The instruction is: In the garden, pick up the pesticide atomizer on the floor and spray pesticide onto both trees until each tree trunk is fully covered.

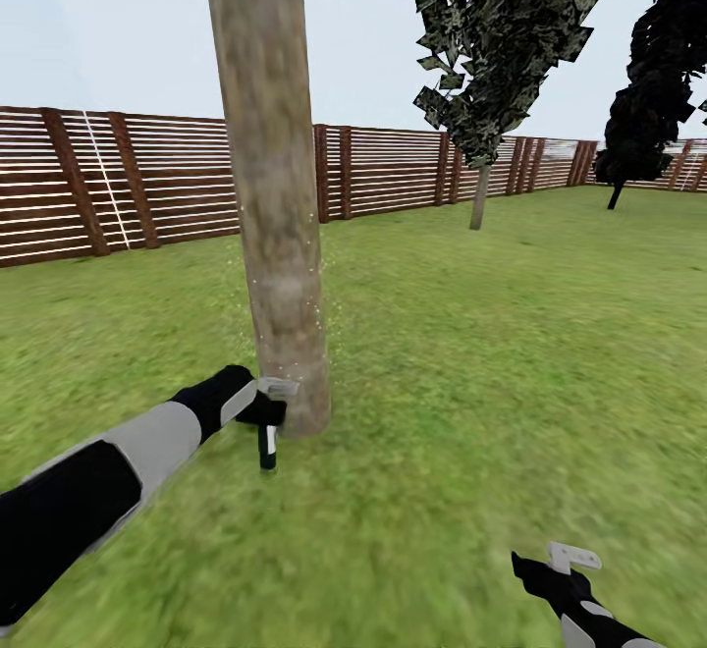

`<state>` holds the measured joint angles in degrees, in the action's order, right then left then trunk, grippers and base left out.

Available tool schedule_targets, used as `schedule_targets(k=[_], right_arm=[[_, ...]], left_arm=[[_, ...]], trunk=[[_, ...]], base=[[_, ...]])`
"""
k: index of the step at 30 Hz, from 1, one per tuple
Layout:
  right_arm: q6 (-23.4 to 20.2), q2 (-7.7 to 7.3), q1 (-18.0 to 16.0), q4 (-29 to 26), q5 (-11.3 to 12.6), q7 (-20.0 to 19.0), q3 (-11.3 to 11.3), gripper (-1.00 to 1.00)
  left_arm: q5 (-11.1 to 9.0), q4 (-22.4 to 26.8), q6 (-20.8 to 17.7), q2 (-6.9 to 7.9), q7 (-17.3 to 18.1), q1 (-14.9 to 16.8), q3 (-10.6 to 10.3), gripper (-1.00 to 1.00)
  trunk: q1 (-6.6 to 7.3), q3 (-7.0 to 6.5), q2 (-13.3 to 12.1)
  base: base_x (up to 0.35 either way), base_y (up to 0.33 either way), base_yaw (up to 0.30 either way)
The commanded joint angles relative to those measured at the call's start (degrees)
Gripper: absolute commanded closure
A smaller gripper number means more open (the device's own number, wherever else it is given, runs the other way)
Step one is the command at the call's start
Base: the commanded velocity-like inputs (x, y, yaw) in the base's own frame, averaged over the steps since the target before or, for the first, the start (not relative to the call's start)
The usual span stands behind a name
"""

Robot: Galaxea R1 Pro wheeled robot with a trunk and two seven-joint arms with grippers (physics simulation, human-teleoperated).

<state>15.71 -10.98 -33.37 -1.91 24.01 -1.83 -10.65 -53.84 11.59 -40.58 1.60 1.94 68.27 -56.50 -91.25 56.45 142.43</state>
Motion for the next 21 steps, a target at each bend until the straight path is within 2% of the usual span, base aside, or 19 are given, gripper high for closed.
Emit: schedule_targets(k=[1, 9, 12, 14, 15, 16, 19, 21], right_arm=[[0.2, -0.01, 0.0, 0.1, 0.6, -0.2, -0.4, -1.00], [0.2, -0.01, -0.1, 0.1, 0.6, -0.2, -0.4, -1.00], [0.2, -0.01, 0.0, 0.1, 0.6, -0.2, -0.4, -1.00], [0.2, -0.01, -0.1, 0.1, 0.6, -0.2, -0.4, -1.00], [0.2, -0.01, -0.1, 0.1, 0.6, -0.2, -0.4, -1.00], [0.2, -0.01, -0.1, 0.1, 0.6, -0.2, -0.4, -1.00], [0.2, -0.01, -0.1, 0.1, 0.6, -0.2, -0.4, -1.00], [0.2, -0.01, -0.1, 0.1, 0.6, -0.2, -0.4, -1.00]], left_arm=[[0.1, 0.1, -1.2, 0.01, 0.2, 2.3, -0.3, 1.00], [0.1, 0.1, -7.7, -0.07, 0.2, 10.9, -0.3, 1.00], [0.1, 0.1, -8.5, -0.10, 0.2, 15.4, -0.3, 1.00], [0.1, 0.1, -9.0, -0.10, 0.2, 17.0, -0.3, 1.00], [0.1, 0.1, -12.2, -0.10, 0.2, 18.6, -0.3, 1.00], [0.1, 0.3, -13.8, -0.14, 0.2, 19.7, -0.3, 1.00], [0.1, 0.6, -14.8, -0.11, 0.2, 21.4, -0.3, 1.00], [0.1, 0.6, -15.0, -0.10, 0.2, 23.6, -0.3, 1.00]], trunk=[[0.01, 0.07, 0.0], [0.01, 0.07, 0.0], [0.01, 0.07, 0.0], [0.01, 0.07, 0.0], [0.01, 0.07, 0.0], [0.01, 0.07, 0.0], [0.01, 0.07, 0.0], [0.01, 0.07, 0.0]], base=[[0.000, 0.000, 0.000], [0.000, 0.000, 0.000], [0.000, 0.000, 0.000], [0.000, 0.000, 0.000], [0.000, 0.000, 0.000], [0.000, 0.000, 0.000], [0.000, 0.000, 0.000], [0.000, 0.000, 0.000]])
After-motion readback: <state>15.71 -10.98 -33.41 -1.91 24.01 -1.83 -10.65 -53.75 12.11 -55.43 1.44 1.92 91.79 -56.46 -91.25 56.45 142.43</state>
